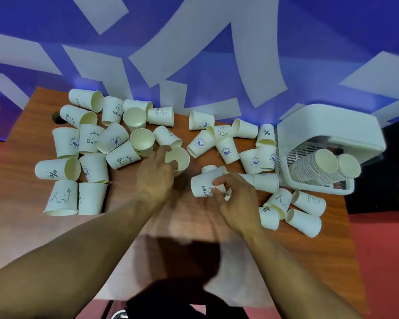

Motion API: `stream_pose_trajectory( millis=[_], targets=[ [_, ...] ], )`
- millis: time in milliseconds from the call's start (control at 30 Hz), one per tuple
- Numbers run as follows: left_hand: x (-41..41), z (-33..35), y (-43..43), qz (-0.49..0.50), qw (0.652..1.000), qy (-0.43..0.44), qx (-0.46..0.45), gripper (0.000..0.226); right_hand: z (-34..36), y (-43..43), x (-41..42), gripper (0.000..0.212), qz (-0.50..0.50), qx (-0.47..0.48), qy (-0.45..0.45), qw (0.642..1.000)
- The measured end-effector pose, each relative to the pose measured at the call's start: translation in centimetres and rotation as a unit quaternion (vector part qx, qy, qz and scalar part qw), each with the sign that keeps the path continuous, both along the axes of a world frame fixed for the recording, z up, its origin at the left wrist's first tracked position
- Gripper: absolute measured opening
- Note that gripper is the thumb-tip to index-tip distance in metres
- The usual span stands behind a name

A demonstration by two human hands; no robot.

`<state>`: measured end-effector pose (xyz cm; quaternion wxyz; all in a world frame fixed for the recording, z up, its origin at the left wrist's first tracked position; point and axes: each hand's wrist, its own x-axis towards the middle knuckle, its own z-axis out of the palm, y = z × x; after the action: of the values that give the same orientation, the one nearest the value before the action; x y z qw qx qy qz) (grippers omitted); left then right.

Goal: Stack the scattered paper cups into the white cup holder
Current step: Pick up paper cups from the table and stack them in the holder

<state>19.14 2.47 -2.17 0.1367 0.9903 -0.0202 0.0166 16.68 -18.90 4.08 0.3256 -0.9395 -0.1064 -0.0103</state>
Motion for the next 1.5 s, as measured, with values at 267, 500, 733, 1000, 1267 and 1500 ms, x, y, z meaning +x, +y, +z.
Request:
stream_pose_trajectory(
  millis=[267,500,733,1000,1267,1500],
  targets=[
    [1.7,5.0,-7.1,0.021,0.992,-0.121,0.013,0.008,3.0,-6.6,1.1,0.013,-0.015,0.002,-0.093,0.996],
    [1.7,8.6,-17.1,-0.004,0.988,-0.144,-0.061,0.013,5.3,-14.0,1.0,0.041,-0.070,0.029,-0.127,0.989],
    [2.7,11.1,-26.6,-0.047,0.974,-0.204,-0.087,0.007,6.8,-22.8,1.4,0.051,-0.140,0.018,-0.162,0.977],
    [3.5,12.8,-34.2,-0.063,0.970,-0.220,-0.077,0.014,6.9,-32.3,4.9,0.040,-0.162,-0.018,-0.243,0.956],
    [5.5,12.6,-37.7,-0.069,0.978,-0.188,-0.049,0.012,5.2,-35.2,8.3,0.033,-0.134,-0.035,-0.246,0.959],
    [7.1,10.6,-39.0,-0.077,0.986,-0.145,-0.025,0.015,2.0,-36.5,9.8,0.033,-0.111,-0.032,-0.204,0.972]
  ],
)
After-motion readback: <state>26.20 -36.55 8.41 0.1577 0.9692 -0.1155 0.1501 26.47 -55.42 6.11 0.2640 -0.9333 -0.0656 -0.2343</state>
